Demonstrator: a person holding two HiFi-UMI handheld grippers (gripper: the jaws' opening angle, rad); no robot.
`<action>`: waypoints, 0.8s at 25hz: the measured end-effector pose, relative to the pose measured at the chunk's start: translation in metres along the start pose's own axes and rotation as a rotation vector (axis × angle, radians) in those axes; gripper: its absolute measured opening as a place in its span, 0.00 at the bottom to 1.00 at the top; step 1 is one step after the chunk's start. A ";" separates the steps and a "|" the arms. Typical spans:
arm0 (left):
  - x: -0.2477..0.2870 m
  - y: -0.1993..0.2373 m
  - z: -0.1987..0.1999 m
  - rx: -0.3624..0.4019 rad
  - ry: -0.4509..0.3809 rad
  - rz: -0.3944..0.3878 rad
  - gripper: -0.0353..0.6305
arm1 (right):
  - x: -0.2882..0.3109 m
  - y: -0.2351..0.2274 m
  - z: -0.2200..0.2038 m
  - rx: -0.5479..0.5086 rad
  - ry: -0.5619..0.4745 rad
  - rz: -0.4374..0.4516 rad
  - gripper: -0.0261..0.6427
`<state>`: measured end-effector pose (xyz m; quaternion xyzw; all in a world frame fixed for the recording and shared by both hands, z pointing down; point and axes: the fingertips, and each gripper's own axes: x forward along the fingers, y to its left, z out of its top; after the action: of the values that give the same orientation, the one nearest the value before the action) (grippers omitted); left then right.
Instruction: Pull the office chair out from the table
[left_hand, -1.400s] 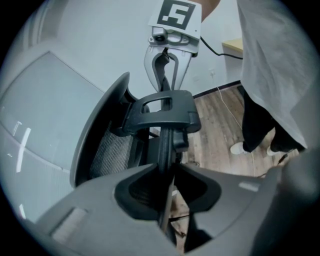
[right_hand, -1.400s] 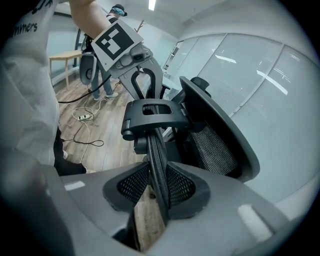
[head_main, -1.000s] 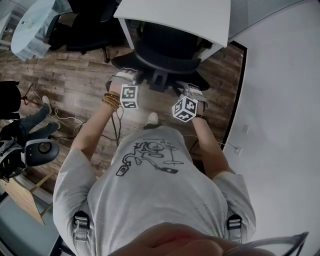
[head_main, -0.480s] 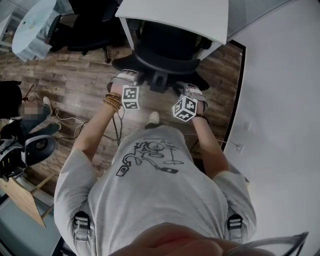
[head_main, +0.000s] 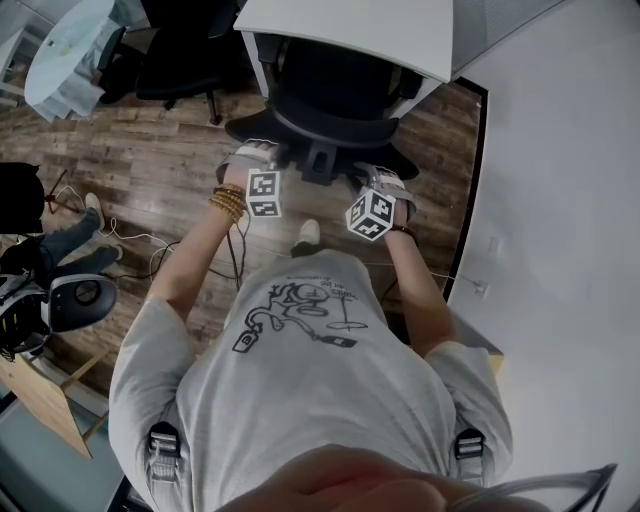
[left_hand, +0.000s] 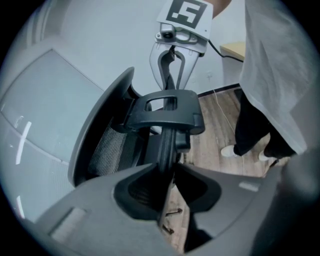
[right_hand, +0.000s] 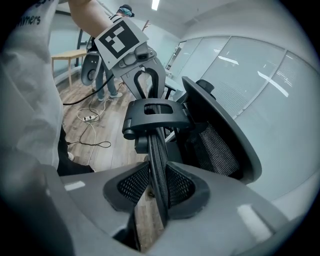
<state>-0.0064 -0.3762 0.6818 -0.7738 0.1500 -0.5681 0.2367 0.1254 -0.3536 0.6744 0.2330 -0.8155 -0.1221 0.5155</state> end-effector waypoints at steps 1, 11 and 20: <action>-0.003 -0.004 0.001 0.002 -0.003 0.001 0.21 | -0.002 0.004 0.000 0.001 0.002 -0.001 0.20; -0.033 -0.057 0.016 0.005 -0.043 -0.006 0.21 | -0.032 0.054 -0.006 0.005 0.018 -0.014 0.21; -0.055 -0.093 0.020 0.014 -0.044 -0.025 0.21 | -0.050 0.091 -0.004 0.012 0.008 -0.011 0.21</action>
<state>-0.0077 -0.2668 0.6823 -0.7863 0.1313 -0.5547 0.2382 0.1244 -0.2500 0.6769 0.2409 -0.8128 -0.1189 0.5169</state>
